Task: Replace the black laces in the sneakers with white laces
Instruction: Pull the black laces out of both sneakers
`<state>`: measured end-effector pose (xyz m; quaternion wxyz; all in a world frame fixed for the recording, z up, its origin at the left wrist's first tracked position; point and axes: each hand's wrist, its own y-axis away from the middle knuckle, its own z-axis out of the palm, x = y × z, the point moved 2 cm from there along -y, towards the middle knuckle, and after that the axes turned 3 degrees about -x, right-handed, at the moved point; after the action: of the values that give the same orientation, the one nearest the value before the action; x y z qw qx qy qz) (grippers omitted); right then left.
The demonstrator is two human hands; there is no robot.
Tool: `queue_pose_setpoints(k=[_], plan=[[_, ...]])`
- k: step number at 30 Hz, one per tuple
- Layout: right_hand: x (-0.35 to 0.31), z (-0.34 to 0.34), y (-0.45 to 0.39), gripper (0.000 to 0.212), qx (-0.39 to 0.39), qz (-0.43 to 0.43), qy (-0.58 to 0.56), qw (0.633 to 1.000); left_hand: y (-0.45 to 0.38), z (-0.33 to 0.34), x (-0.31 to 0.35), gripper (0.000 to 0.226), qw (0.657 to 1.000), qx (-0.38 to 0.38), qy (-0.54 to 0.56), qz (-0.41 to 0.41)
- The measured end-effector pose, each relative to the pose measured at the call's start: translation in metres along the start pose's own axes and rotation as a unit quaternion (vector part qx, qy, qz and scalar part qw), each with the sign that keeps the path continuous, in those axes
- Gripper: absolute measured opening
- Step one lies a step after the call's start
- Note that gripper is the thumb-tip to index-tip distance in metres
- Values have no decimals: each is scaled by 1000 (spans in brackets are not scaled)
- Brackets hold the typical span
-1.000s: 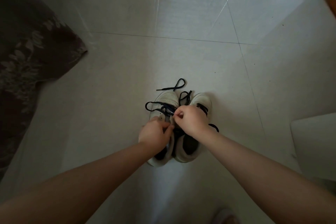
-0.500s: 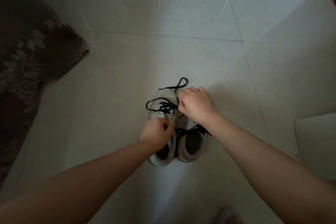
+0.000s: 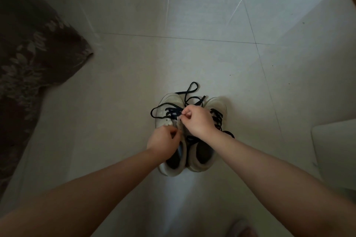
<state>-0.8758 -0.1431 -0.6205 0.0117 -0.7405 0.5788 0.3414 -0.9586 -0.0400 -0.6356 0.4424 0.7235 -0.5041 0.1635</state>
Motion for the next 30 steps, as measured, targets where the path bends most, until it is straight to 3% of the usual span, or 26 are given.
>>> queue_pose_setpoints(k=[3, 5, 8, 11, 13, 15, 21, 23, 26, 30], plan=[[-1, -6, -5, 10, 35, -97, 137, 985, 0, -1, 0, 38, 1000, -1, -4, -7], [1, -15, -9, 5, 106, -183, 272, 939, 0, -2, 2, 32, 1000, -5, -7, -5], [7, -21, -9, 21, 173, -200, 360, 895, 0, 1, 6, 28, 999, -28, -18, -1], [17, -19, 0, 16, 142, -144, 267, 942, -2, 4, 5, 28, 999, -40, -24, -4], [23, -16, 5, 31, 80, -52, 202, 975, -2, 5, 5, 30, 999, -43, -26, -3], [25, -12, 7, 38, 48, -29, 171, 984, -2, 6, 5, 32, 999, -43, -27, -1], [11, -3, 4, 20, 23, -51, 159, 986, -2, 5, 4, 36, 999, -39, -21, -3], [13, -18, 1, 18, 76, -90, 213, 970, -1, 2, 4, 31, 999, -30, -16, -6], [20, -46, -8, 16, 141, -76, 256, 953, -1, 2, 4, 30, 999, -34, -20, -2], [14, -32, 3, 20, 89, -60, 213, 971, 0, 5, 3, 37, 999, -38, -35, 1]])
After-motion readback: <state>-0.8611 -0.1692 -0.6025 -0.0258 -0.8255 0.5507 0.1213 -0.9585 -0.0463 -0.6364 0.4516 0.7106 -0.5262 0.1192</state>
